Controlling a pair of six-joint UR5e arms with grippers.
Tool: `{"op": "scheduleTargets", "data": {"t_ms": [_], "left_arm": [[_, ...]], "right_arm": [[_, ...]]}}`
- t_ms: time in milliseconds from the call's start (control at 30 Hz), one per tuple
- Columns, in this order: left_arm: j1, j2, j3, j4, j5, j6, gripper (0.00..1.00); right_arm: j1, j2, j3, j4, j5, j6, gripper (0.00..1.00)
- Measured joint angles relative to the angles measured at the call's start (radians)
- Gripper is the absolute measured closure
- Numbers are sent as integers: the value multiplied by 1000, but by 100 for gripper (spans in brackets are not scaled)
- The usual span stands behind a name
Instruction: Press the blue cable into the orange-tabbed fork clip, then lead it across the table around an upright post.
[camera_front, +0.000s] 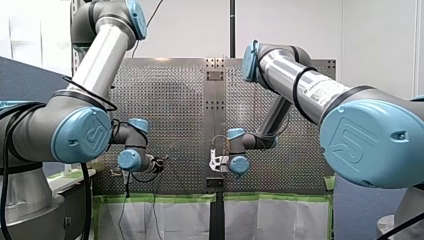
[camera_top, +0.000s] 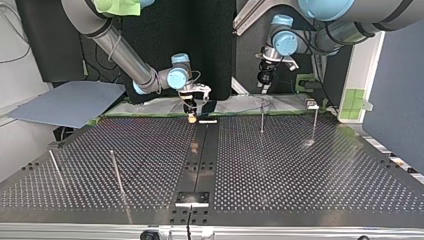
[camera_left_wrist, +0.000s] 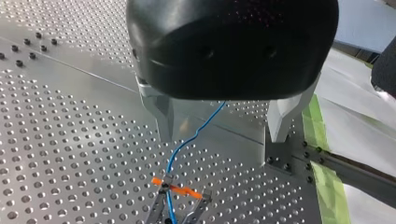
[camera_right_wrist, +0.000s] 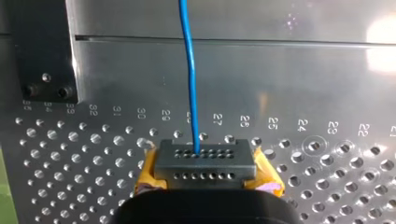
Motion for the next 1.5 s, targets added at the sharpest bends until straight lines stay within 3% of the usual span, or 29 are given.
{"op": "scheduleTargets", "data": {"t_ms": [467, 1000, 1333, 1500], "left_arm": [[-22, -1, 0, 0, -45, 3, 0], [-55, -1, -1, -58, -194, 120, 0], [-66, -1, 0, -60, -287, 128, 0], [-68, -1, 0, -57, -289, 136, 0]], "right_arm": [[-1, 2, 0, 0, -10, 4, 100], [-1, 6, 0, 1, -12, 5, 100], [-3, 9, 0, 1, -12, 4, 100], [-4, 12, 0, -1, -12, 4, 100]]}}
